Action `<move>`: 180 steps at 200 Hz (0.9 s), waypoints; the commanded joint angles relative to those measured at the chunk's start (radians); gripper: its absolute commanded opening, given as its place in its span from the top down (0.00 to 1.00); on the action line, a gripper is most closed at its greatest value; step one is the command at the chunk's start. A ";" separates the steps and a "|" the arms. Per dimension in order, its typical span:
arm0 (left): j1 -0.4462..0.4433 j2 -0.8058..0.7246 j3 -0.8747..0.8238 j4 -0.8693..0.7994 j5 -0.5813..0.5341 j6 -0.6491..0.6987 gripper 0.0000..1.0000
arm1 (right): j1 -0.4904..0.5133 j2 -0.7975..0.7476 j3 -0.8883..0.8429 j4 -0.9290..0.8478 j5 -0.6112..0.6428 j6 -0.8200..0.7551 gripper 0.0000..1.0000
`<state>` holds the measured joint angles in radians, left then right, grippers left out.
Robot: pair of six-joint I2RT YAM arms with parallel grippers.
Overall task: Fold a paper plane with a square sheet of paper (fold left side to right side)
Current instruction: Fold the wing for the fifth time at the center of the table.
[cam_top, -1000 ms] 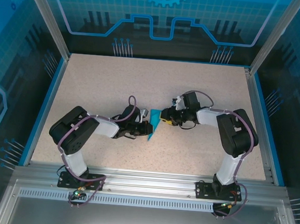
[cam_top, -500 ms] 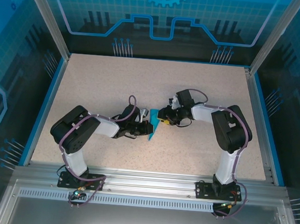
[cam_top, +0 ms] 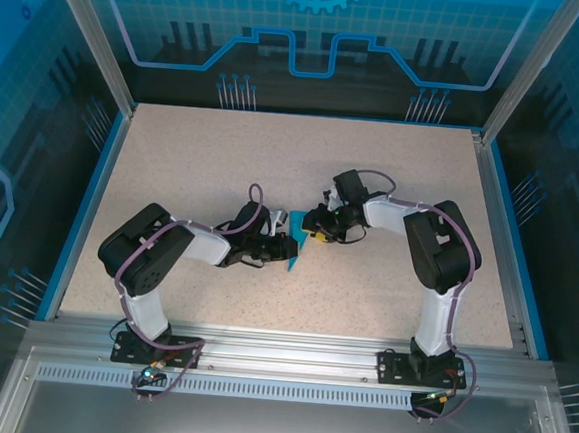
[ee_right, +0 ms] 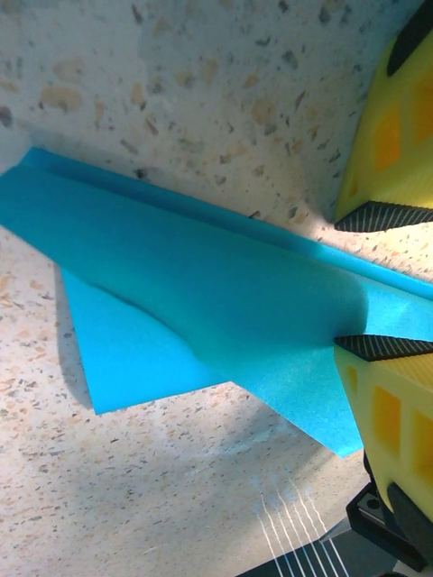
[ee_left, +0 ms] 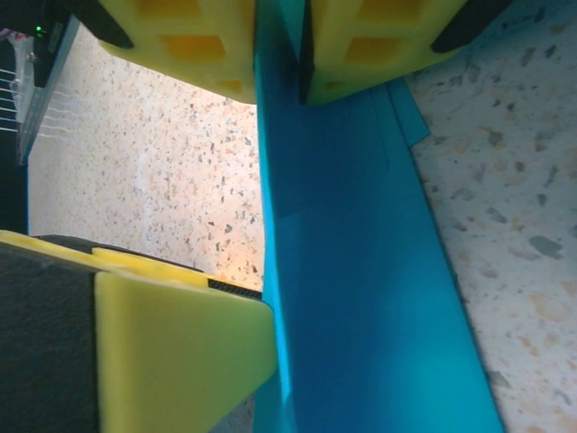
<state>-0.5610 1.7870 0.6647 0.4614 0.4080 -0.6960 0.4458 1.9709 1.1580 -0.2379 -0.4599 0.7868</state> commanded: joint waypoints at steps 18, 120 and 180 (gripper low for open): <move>0.006 -0.007 0.001 -0.021 0.009 -0.008 0.71 | 0.018 0.047 0.024 -0.075 0.046 0.017 0.61; 0.032 -0.109 0.023 -0.091 0.004 -0.005 0.56 | 0.018 0.052 0.028 -0.082 0.048 0.007 0.61; 0.121 -0.115 0.090 -0.183 0.021 0.023 0.50 | 0.019 0.046 0.023 -0.081 0.050 0.004 0.61</move>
<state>-0.4686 1.6630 0.6994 0.3389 0.4168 -0.7048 0.4465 1.9820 1.1805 -0.2707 -0.4561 0.7895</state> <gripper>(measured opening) 0.505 0.387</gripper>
